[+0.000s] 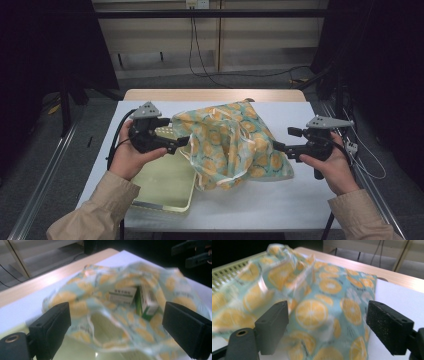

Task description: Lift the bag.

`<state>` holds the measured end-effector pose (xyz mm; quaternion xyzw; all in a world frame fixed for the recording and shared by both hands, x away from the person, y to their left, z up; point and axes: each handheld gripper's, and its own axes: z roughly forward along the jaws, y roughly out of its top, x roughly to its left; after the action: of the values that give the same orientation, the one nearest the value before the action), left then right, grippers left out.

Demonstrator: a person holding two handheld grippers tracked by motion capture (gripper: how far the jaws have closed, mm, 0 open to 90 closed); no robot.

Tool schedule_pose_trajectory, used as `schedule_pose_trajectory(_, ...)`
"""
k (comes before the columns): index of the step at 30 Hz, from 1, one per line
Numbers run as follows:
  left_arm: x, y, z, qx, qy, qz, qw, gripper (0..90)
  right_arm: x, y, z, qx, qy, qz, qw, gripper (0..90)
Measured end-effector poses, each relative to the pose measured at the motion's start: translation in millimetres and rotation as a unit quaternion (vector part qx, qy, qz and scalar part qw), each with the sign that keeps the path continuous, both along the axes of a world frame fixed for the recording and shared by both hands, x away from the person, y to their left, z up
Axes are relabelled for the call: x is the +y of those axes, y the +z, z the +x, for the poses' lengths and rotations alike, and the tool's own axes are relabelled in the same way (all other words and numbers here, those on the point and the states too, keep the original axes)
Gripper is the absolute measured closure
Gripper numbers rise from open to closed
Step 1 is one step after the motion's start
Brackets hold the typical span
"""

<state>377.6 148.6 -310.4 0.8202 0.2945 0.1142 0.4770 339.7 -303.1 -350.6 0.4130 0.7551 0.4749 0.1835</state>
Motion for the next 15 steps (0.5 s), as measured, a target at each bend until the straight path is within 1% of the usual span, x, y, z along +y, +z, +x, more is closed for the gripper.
schedule_pose_trajectory(2,9.0,-11.5,-5.8,0.004,0.0,-0.001,1.0,8.5,-1.1,-7.8,-7.0,0.003,0.004,0.008,1.0,18.1)
schedule_pose_trajectory(3,13.5,-16.6,-8.6,0.004,0.006,0.0,1.0,8.7,-2.1,-12.1,-10.0,0.004,0.005,0.008,0.9999,18.1)
schedule_pose_trajectory(5,20.8,-26.6,-12.4,0.013,0.011,-0.01,0.9998,8.5,-4.2,-20.0,-15.4,0.008,0.002,0.004,1.0,18.1)
schedule_pose_trajectory(8,27.9,-37.9,-18.6,0.023,0.016,-0.003,0.9996,8.5,-8.1,-30.9,-22.5,0.012,-0.002,0.002,0.9999,18.1)
schedule_pose_trajectory(10,30.5,-44.2,-23.0,0.023,0.014,-0.003,0.9996,8.4,-10.3,-37.5,-27.1,0.012,-0.005,-0.002,0.9999,18.0)
schedule_pose_trajectory(12,30.5,-50.4,-27.7,0.022,0.015,0.001,0.9996,8.7,-12.5,-43.3,-31.6,0.013,-0.006,0.0,0.9999,18.1)
schedule_pose_trajectory(15,29.6,-56.6,-35.6,0.021,0.007,0.008,0.9997,9.0,-14.4,-51.6,-36.9,0.016,-0.01,0.0,0.9998,18.0)
